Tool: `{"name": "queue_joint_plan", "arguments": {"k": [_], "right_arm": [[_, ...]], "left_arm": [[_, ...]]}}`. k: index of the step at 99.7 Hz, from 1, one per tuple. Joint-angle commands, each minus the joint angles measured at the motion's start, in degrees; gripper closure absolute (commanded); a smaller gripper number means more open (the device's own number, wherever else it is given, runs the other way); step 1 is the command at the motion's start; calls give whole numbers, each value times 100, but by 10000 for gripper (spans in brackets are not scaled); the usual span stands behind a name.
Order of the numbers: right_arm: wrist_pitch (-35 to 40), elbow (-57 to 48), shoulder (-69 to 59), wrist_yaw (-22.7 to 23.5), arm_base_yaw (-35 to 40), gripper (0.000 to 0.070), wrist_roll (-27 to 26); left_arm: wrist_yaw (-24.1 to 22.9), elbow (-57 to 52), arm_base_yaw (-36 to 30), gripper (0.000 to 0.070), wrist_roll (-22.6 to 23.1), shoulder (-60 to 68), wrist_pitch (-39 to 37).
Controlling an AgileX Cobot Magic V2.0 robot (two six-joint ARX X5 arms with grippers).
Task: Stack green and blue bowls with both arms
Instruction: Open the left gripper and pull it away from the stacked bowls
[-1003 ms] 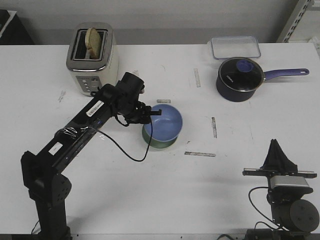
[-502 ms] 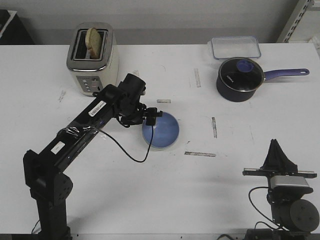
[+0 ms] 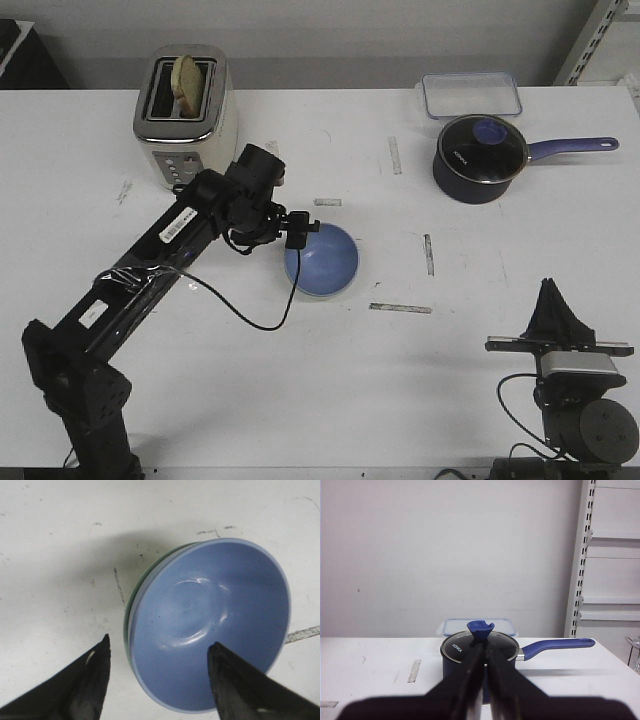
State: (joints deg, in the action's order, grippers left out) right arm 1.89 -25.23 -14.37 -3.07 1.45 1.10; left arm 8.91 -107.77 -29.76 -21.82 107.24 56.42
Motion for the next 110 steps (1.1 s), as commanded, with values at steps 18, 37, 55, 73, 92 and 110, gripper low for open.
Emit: {"name": "queue_joint_plan", "arguments": {"k": [18,37,55,73,92,110], "right_arm": [[-63,-24,9,2,9,699,-20],[-61,-24,9,4,9,699,-20],[-61,-24,9,4,9,699,-20],[-61,-24,9,2,9,699,-20],[-61,-24,9,4,9,699,-20],[-61,-24,9,2,9,699,-20]], "left_arm": [[-337,-136,44,332,656,-286,-227],[-337,398,63,336,1261,-730,-1043],[-337,1543,184,477,1856,-1493,-2201],[-337,2848,402,595,2033,-2439,-3580],[-339,4435,745,700,2031,-3569,-5136],[-341,6102,1281,700,2035,-4789,-6474]]}}
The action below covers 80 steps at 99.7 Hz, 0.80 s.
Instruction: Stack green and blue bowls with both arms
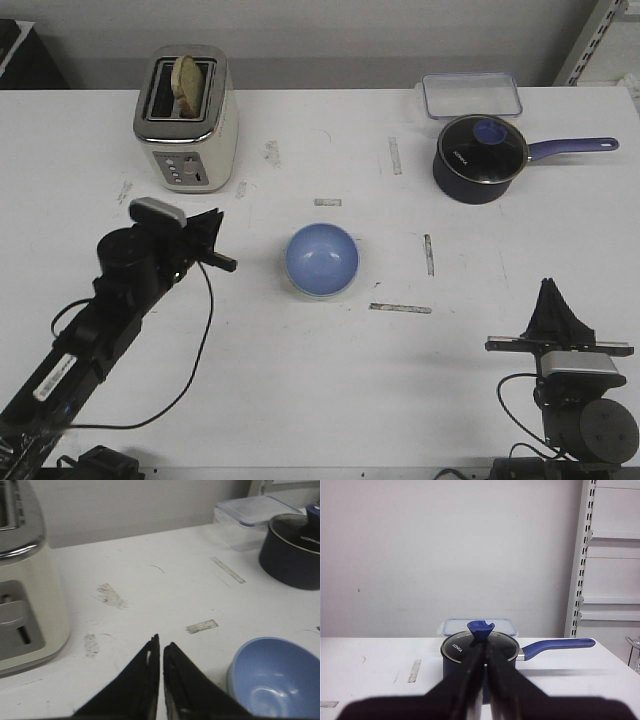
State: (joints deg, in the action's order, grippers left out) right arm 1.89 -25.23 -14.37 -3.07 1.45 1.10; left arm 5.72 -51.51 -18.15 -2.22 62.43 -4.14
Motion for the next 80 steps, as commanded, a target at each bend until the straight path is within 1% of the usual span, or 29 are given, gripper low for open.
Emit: {"name": "queue_joint_plan", "arguments": {"k": [1,11,20,42,62,80], "right_arm": [[-61,-24,9,2,9,699,-20],[-61,-24,9,2,9,699,-20],[-61,-24,9,4,9,699,-20],[-63,-24,9,4,9,699,-20],[-63,-24,9,2,9,699,-20],[-61,-24,9,2,9,699,-20]], "left_arm": [[-22,562,151,700,74,-378,-483],[-22,1331,470,700,74,-1029,-925],[-22,1888,752,700,74,-1613,-1095],[-22,2883,1370,700,74,-3042,-1095],[-22,3469,1749,699,70,-4352,-1086],[-15,3508,1818,697,68,-5160,-839]]}}
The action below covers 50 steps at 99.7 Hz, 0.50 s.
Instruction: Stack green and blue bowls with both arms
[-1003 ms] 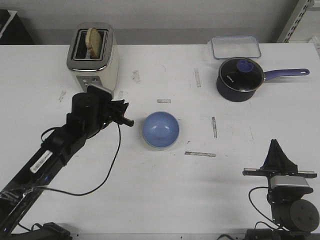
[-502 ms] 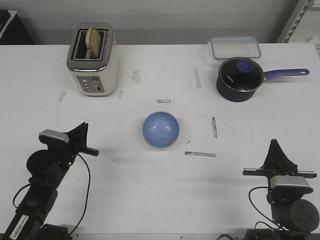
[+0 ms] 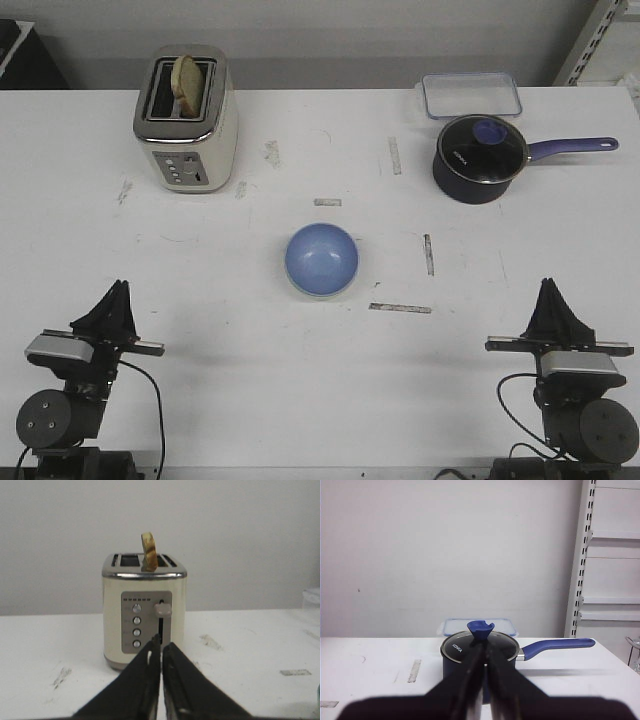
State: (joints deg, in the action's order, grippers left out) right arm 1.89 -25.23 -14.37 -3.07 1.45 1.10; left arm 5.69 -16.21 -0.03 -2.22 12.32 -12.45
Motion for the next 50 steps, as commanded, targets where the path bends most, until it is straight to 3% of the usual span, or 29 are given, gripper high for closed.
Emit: {"name": "queue_joint_plan", "arguments": {"k": [1,50], "right_arm": [[-63,-24,9,2,9,699,-20],[-63,-24,9,2,9,699,-20]], "left_arm": [[-13,-22,7,697,66,-179,-4],[-81,-22,9,698,37,-643,170]]}}
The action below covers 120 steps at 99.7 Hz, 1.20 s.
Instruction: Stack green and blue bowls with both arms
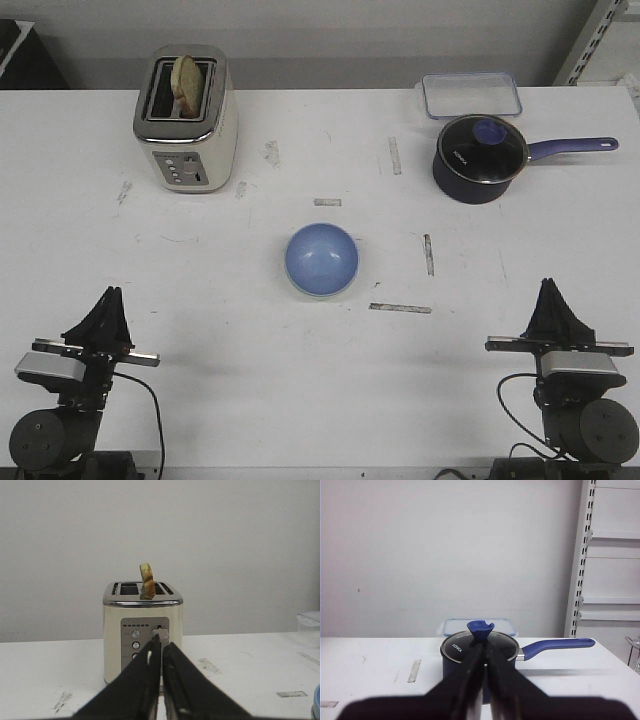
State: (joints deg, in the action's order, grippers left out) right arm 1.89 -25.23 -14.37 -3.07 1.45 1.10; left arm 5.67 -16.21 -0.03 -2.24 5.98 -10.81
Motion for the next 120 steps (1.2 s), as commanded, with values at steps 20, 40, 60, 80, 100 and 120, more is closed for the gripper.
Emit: {"name": "queue_joint_plan", "arguments": {"k": [20,40,60,80,100,120], "right_arm": [[-61,-24,9,4,9,699,-20],[-61,-24,9,4,9,699,-20],[-61,-24,9,2,9,699,-20],[-63,-24,9,2,9,699,-20],[-61,-24,9,4,9,699,-20],[-63,-24,9,2,9,699,-20]], "left_arm": [[-743,15,-20,698,37,-46,256],[-767,321,-127,698,212,-356,350],[-763,798,-127,698,208,-575,348],[-765,1250,-127,698,201,-579,256],[-769,1550,-127,698,345,-579,297],[-916,1550,-127,698,522,-579,297]]}}
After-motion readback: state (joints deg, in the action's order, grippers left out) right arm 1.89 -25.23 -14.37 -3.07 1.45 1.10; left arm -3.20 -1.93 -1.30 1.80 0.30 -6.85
